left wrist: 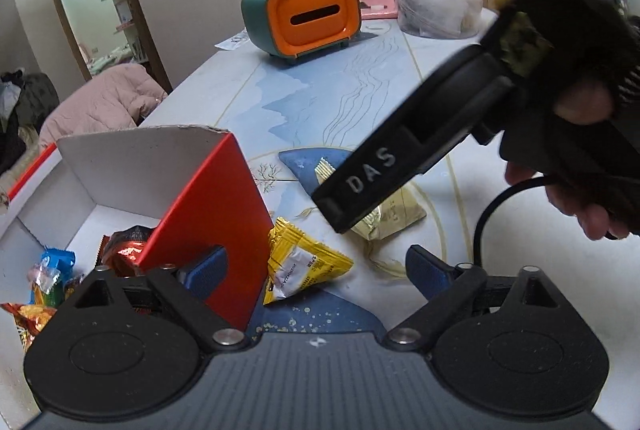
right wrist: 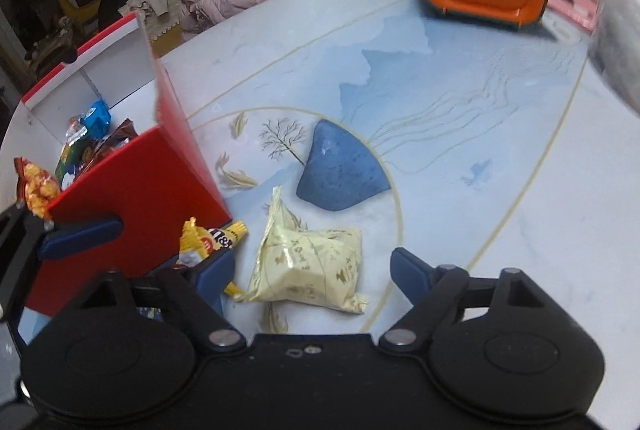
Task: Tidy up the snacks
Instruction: 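Grasp the yellow snack packet with the left tool while the right tool grasps the cream pouch, then carry the yellow packet and cream pouch over into the white box with both tools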
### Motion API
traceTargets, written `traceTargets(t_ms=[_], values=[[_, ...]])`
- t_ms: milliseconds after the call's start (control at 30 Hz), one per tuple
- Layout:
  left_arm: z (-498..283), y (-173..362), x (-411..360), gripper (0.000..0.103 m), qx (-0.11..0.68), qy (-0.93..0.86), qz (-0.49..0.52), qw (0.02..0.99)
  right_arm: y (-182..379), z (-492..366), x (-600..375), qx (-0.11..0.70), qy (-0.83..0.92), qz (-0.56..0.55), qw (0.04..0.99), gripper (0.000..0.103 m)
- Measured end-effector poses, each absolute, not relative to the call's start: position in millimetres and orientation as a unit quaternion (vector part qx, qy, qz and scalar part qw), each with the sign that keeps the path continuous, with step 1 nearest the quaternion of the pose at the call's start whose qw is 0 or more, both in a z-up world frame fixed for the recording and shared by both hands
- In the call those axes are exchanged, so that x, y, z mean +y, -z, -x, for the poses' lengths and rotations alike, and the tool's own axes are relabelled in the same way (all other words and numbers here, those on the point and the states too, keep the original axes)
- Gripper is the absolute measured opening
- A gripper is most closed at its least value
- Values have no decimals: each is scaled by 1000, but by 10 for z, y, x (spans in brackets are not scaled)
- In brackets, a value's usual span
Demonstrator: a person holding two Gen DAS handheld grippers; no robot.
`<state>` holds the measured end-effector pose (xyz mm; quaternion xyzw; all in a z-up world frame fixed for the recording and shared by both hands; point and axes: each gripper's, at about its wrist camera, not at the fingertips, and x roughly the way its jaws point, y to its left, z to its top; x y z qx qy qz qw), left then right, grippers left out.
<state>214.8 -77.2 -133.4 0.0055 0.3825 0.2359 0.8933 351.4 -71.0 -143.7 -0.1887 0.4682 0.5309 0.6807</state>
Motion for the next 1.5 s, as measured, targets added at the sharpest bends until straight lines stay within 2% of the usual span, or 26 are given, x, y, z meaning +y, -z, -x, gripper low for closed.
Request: traceTargets(t_ms=[67,133,233,300,433,500,633,767,933,1000,1133,1500], values=[[-2173,1354,-804,95,383,-234,-15,894,1496,-3550,-695,478,-533,182,674,82],[-2210,1383,-816,90,386,-234,-18,892,1551,-3570,-696,484,-532,180,671,80],[-2258,1427,-848,90,384,-243,-32,890,1606,-3627,-712,497,-534,164,665,69],[-2292,1453,-864,88,388,-237,-37,890,1621,-3646,-726,500,-538,155,661,59],[-2351,1508,-846,85,398,-244,-34,884,1613,-3652,-784,494,-542,152,663,55],[-2378,1520,-825,85,400,-240,-27,884,1616,-3665,-835,489,-542,153,666,54],[-2426,1563,-759,73,410,-242,-15,879,1603,-3721,-1007,491,-541,144,668,53],[-2431,1543,-715,72,409,-237,1,881,1552,-3749,-1220,487,-535,133,677,53],[-2516,1588,-623,44,429,-260,16,865,1463,-3638,-1485,479,-529,117,691,53],[-2523,1605,-570,38,434,-267,26,860,1418,-3569,-1579,473,-526,113,698,53],[-2473,1571,-560,34,433,-269,36,860,1379,-3437,-1725,469,-508,115,714,52],[-2112,1116,-631,34,425,-209,87,876,1010,-2964,-2039,449,-457,102,761,51]])
